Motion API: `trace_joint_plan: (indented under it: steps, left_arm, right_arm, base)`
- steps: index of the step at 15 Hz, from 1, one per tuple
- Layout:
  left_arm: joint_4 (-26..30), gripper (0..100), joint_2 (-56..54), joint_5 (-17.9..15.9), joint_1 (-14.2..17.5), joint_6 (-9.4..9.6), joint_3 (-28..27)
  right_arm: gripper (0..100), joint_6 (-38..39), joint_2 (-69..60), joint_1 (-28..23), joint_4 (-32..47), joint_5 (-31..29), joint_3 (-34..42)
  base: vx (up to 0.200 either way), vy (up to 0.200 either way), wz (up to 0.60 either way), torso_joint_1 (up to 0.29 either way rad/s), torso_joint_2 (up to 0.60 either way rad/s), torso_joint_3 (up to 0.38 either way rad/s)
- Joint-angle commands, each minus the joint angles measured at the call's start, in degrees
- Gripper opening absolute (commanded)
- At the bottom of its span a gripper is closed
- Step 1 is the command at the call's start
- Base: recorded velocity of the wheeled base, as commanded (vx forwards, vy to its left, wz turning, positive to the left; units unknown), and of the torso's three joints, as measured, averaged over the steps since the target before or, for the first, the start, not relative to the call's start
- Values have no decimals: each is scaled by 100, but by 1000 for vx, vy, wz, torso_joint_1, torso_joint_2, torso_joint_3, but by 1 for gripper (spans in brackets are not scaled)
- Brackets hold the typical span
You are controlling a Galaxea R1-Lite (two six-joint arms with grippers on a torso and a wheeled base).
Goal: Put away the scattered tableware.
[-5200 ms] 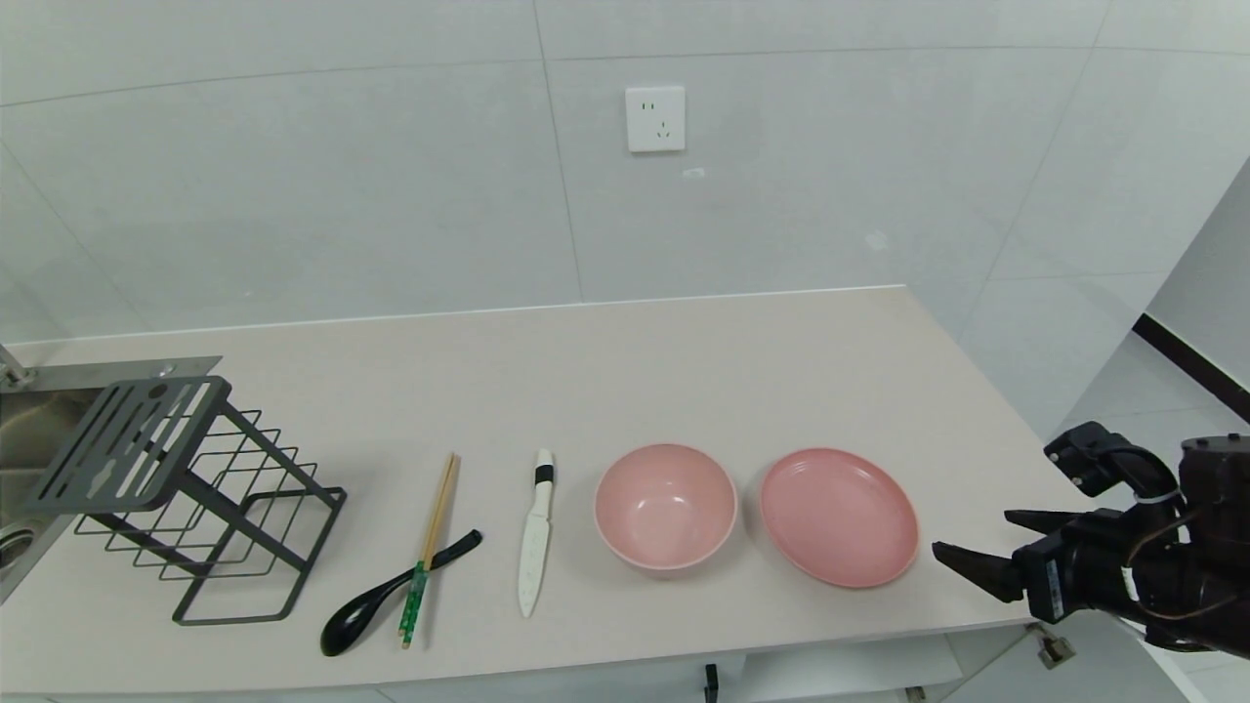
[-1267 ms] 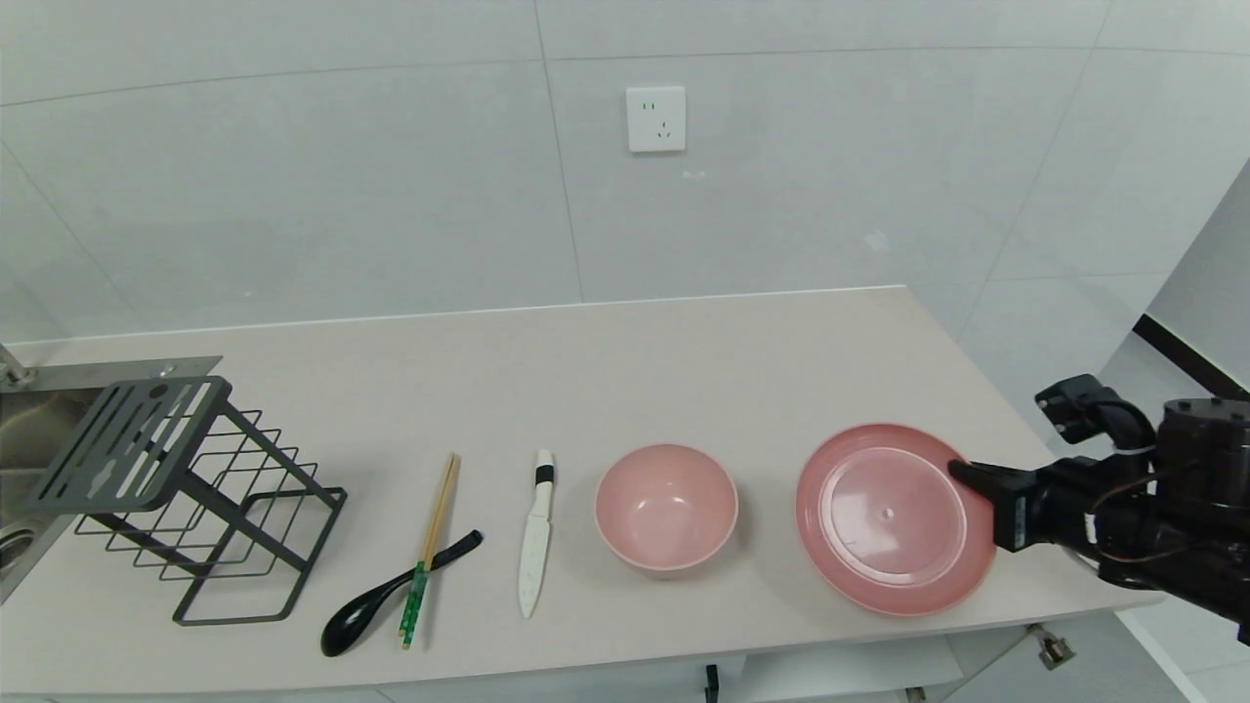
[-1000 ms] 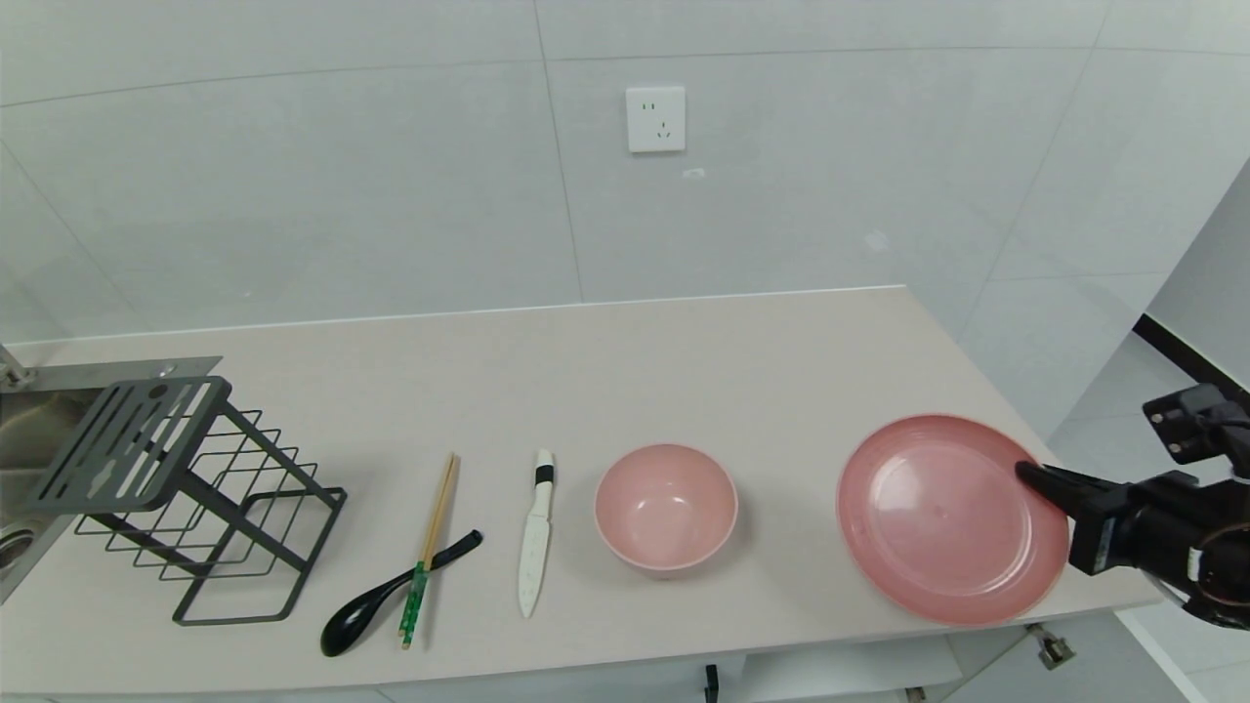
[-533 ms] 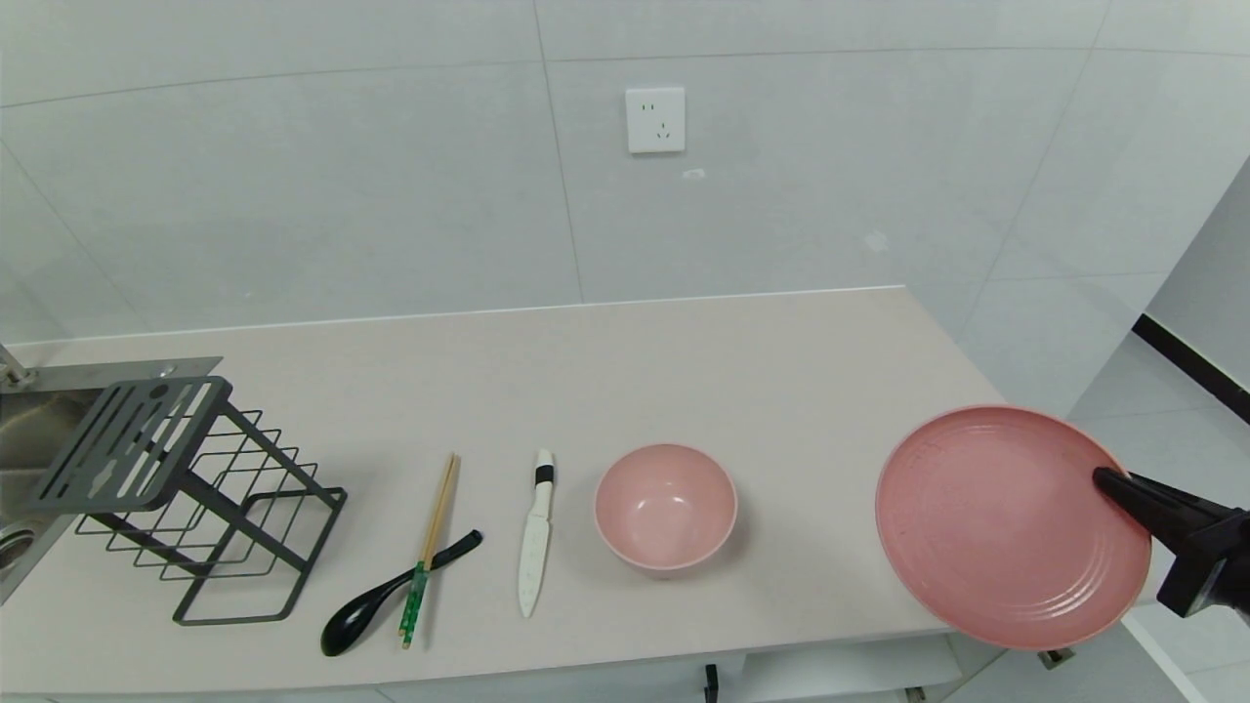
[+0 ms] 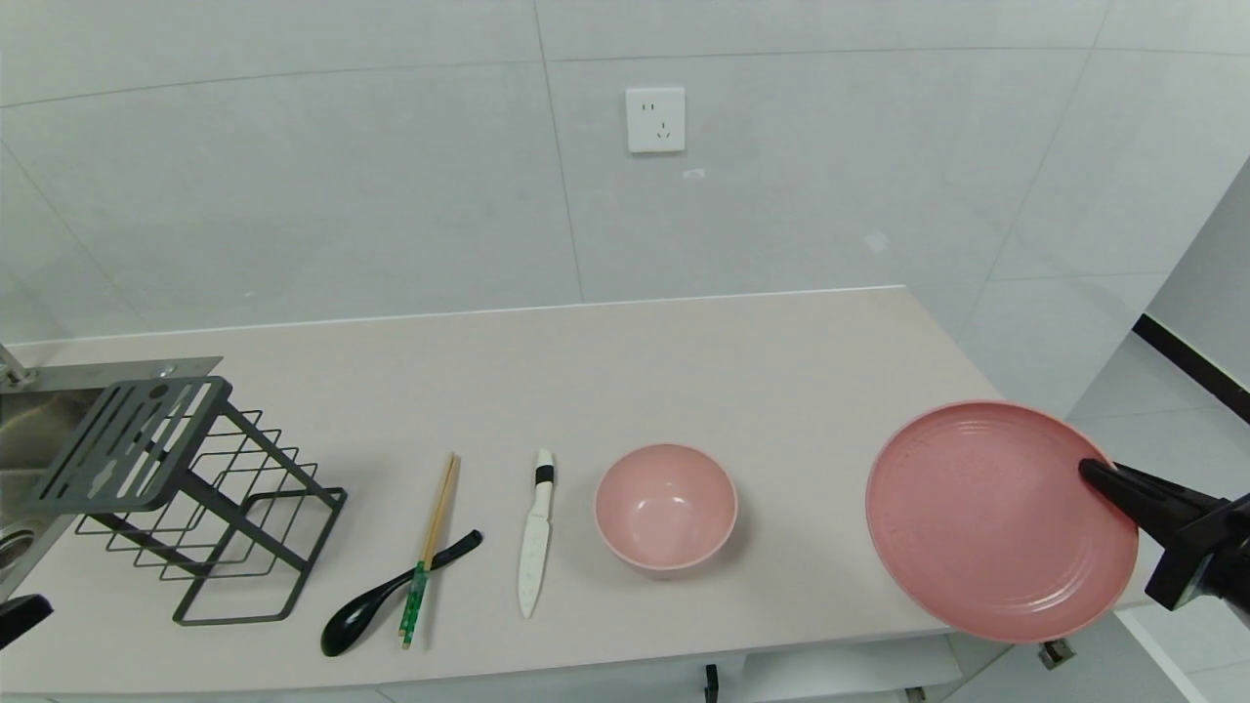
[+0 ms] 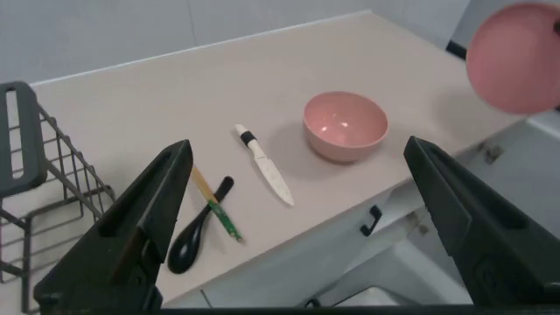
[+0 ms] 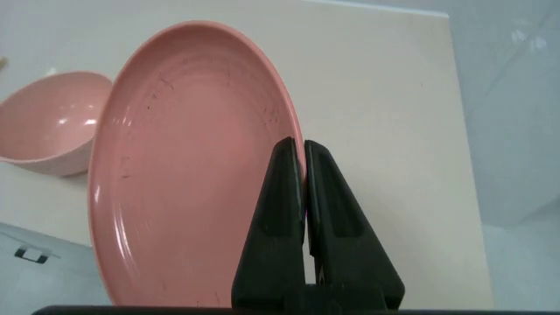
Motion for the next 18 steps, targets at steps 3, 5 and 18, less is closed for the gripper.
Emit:
trace_joint_plan:
  steps: [3, 5, 18]
  left_arm:
    - [-36, 100, 743, -150, -7, 215, -139]
    - [-133, 100, 918, -220, -7, 215, -183]
    - [-2708, 100, 4522, -554, -1106, 409, -25]
  right_arm:
    - [0, -14, 286, -11, -428, 282, 60]
    - [0, -6, 242, -11, -428, 282, -54]
    - [0, 12, -417, -178, -419, 282, 60]
  base:
    - [0, 0, 0, 0, 0, 0]
    - [0, 0, 0, 0, 0, 0]
    - [0, 0, 0, 0, 0, 0]
